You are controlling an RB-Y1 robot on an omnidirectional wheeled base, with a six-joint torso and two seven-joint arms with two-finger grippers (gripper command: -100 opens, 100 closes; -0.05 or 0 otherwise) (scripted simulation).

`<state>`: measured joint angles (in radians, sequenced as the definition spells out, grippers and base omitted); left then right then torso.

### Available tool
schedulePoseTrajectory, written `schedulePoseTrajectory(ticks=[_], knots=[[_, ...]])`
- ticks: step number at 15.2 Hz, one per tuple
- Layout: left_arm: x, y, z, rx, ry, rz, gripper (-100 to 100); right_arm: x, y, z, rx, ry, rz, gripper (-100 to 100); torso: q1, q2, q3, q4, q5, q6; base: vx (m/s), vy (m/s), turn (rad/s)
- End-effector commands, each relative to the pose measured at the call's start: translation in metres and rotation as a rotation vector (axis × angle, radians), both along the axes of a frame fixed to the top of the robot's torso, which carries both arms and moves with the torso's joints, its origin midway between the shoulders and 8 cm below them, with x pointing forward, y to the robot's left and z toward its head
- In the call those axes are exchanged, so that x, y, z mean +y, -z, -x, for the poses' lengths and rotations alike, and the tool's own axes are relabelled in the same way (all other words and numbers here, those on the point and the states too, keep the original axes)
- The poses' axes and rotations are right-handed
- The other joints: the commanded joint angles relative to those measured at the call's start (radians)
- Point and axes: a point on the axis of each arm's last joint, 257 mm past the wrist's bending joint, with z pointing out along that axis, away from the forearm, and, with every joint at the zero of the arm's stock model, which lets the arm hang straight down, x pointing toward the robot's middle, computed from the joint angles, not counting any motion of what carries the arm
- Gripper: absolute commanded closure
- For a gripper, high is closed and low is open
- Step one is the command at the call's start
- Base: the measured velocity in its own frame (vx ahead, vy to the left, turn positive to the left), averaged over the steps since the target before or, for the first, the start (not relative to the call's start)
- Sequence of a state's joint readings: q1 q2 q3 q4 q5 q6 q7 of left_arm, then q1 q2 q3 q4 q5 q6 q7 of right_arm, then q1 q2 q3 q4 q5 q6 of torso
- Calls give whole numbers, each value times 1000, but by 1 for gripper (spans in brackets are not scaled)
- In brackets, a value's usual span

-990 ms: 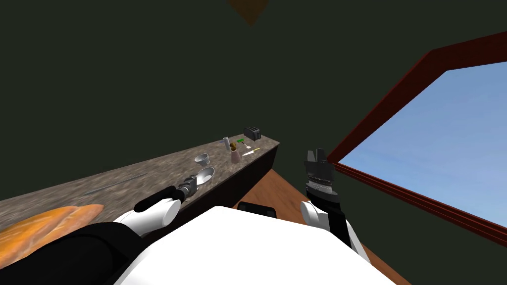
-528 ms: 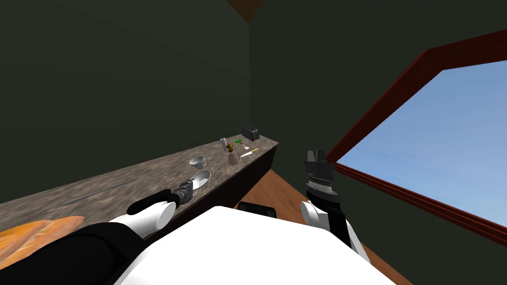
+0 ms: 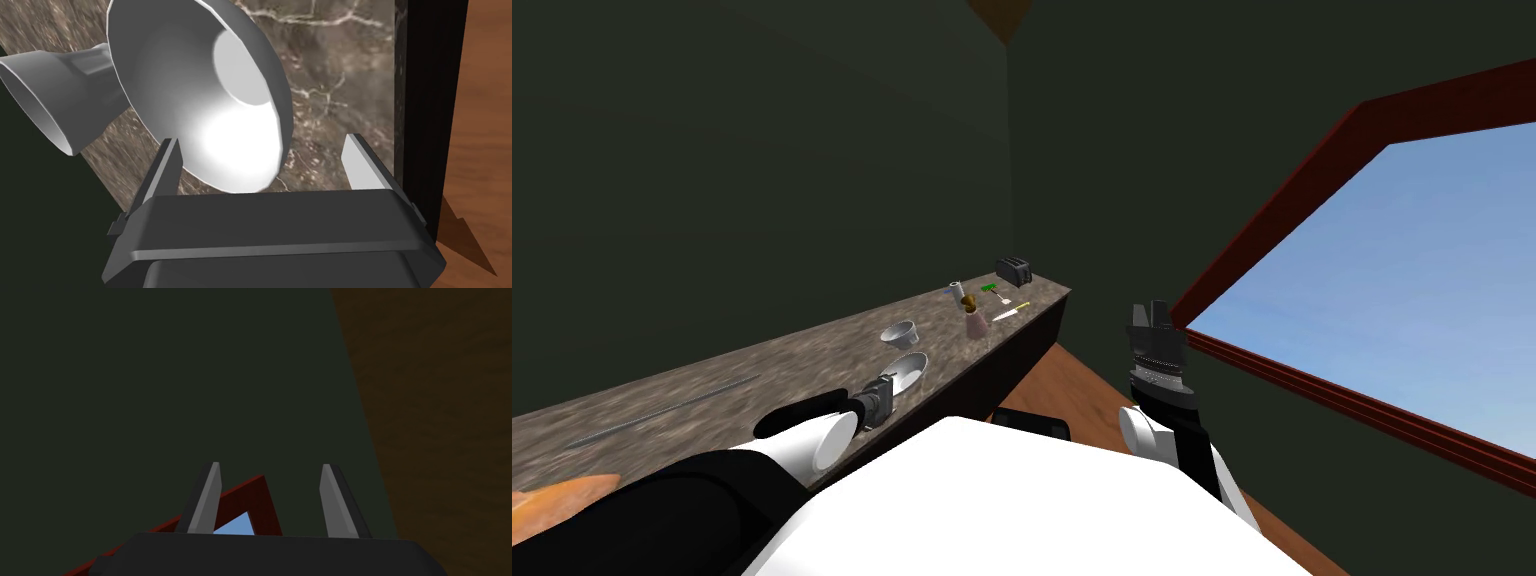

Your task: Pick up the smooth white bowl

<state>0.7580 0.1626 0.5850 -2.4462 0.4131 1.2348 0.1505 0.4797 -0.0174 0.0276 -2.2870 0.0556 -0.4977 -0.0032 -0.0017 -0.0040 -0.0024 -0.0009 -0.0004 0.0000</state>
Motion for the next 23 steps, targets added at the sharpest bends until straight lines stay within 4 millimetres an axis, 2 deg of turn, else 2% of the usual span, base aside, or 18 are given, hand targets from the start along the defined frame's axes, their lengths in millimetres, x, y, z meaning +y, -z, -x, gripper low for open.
schedulePoseTrajectory(ticks=[1,8,15,16,17,21,23], knots=[[-1,5,15,35,-28,26,-100,0,0,0,0,0,0,0,0,0,0,0,0,0,57,-7,-58],[-5,12,42,98,-84,77,-100,0,0,0,0,0,0,0,0,1,1,0,0,0,49,-5,-50],[6,32,31,86,-80,73,-100,0,0,0,0,0,0,0,2,4,3,1,0,0,3,5,-10],[5,28,33,87,-80,73,-100,0,0,0,0,0,0,0,2,5,3,1,0,0,-2,5,-5],[5,29,32,86,-80,73,100,0,0,0,0,0,0,0,1,5,3,1,0,0,0,0,0],[5,29,33,86,-81,74,100,0,0,0,0,0,0,0,1,4,2,1,0,0,0,0,0],[0,19,36,88,-79,72,100,0,0,0,0,0,0,0,0,4,3,1,-1,0,2,-6,15]])
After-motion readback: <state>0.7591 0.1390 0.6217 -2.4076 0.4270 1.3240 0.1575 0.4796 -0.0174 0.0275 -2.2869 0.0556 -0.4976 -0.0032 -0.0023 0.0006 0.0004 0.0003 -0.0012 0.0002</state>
